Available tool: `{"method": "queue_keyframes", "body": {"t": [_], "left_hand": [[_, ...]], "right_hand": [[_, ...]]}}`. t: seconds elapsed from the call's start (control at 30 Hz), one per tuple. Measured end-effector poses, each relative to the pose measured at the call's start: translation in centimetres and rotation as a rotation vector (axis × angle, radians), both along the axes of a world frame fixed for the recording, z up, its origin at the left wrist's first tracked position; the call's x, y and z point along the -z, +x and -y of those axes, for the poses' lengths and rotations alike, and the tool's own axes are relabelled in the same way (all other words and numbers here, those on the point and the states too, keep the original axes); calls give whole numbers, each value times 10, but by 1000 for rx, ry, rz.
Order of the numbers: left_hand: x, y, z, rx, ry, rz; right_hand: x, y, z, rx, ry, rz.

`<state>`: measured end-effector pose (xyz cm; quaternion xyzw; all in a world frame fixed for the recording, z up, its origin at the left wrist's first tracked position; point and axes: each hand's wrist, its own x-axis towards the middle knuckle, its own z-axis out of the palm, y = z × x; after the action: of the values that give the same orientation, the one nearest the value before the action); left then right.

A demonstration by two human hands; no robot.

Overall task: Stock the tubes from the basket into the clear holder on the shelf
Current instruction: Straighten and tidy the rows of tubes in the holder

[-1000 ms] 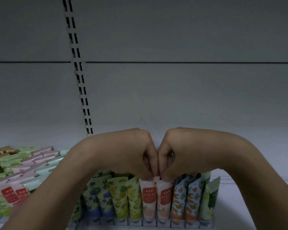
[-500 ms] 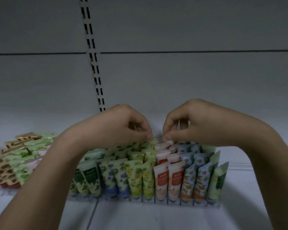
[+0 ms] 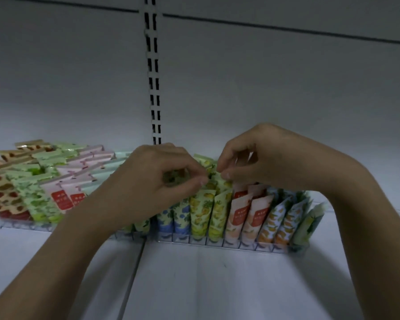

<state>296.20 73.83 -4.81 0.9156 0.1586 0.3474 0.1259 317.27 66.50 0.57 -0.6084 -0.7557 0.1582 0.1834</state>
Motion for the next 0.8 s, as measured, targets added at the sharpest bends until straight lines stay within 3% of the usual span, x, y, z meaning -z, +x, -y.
{"method": "queue_keyframes", "body": {"t": [0.1,0.27,0.8], "left_hand": [[5,1,0,2,46,-77],[9,5,-2,5,88,-136],[11,7,0,-31,108,-111]], "right_hand": [[2,3,-4,-27,-53,-44],[8,-1,-11,-84,-38,116],[7,-2,-10,-106,3,107]]}}
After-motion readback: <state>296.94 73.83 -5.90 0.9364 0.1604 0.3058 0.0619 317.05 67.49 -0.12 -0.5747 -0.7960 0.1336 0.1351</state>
